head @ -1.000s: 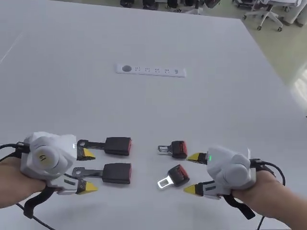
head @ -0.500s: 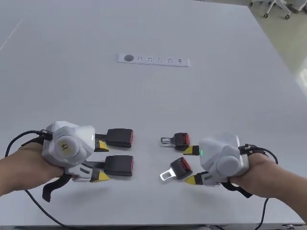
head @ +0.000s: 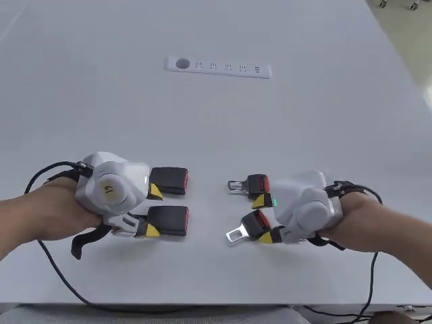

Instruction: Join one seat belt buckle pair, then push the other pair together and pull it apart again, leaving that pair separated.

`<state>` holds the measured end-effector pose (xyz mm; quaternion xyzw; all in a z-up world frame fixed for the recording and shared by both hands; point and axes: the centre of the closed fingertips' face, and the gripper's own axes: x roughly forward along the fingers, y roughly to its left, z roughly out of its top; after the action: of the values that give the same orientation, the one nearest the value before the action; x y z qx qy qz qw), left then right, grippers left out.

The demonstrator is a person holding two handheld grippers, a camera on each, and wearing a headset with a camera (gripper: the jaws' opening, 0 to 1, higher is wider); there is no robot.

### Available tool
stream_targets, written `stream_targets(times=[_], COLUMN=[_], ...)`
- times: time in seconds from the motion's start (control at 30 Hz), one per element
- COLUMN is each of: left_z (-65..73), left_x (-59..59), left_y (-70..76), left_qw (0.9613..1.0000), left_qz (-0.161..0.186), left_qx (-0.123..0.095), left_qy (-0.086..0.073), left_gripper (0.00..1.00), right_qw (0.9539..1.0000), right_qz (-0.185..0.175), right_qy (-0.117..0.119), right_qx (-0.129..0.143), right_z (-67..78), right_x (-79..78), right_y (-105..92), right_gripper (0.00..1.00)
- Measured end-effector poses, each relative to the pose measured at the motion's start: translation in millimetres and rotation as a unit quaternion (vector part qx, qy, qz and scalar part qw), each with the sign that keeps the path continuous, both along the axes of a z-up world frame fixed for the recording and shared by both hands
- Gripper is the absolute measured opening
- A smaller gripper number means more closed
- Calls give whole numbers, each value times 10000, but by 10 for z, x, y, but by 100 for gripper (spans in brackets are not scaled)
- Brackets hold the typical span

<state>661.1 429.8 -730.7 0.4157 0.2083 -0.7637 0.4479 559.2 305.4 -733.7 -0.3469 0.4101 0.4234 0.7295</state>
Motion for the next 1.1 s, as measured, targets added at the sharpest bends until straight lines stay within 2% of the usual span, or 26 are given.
stream_targets(times=[0.07, 0.13, 0.33, 0.5, 0.63, 0.77, 0.87, 0.93, 1.1], left_z=[-13, -58, -82, -64, -69, -85, -93, -103, -91], left_x=[-25, -32, -54, -73, -75, -64, -60, -59, -62], left_y=[2, 15, 7, 8, 8, 8, 9, 9, 12], left_qw=[9999, 9995, 9996, 9993, 9991, 9993, 9994, 9994, 9995], left_qz=[-130, -285, -277, -356, -393, -348, -317, -307, -273], left_qx=[4, 49, 47, 55, 69, 52, 29, 16, 10], left_qy=[-3, -110, -57, -49, -107, -119, -121, -136, -128], left_gripper=[37, 35, 33, 33, 33, 33, 33, 33, 33], right_qw=[10000, 9999, 9999, 9998, 9989, 9982, 9977, 9959, 9955], right_qz=[59, 115, 82, -174, -439, -569, -673, -901, -938], right_qy=[30, 52, 65, 74, 21, -15, -93, -71, -85], right_qx=[-39, -81, -81, 84, 162, 161, 8, 31, 44], right_z=[-13, -20, -32, -37, -31, -36, -59, -48, -52], right_x=[2, 4, 19, 35, 43, 42, 41, 38, 31], right_y=[6, 10, 8, 5, 10, 4, -28, -55, -90], right_gripper=[33, 33, 33, 33, 33, 33, 33, 32, 31])
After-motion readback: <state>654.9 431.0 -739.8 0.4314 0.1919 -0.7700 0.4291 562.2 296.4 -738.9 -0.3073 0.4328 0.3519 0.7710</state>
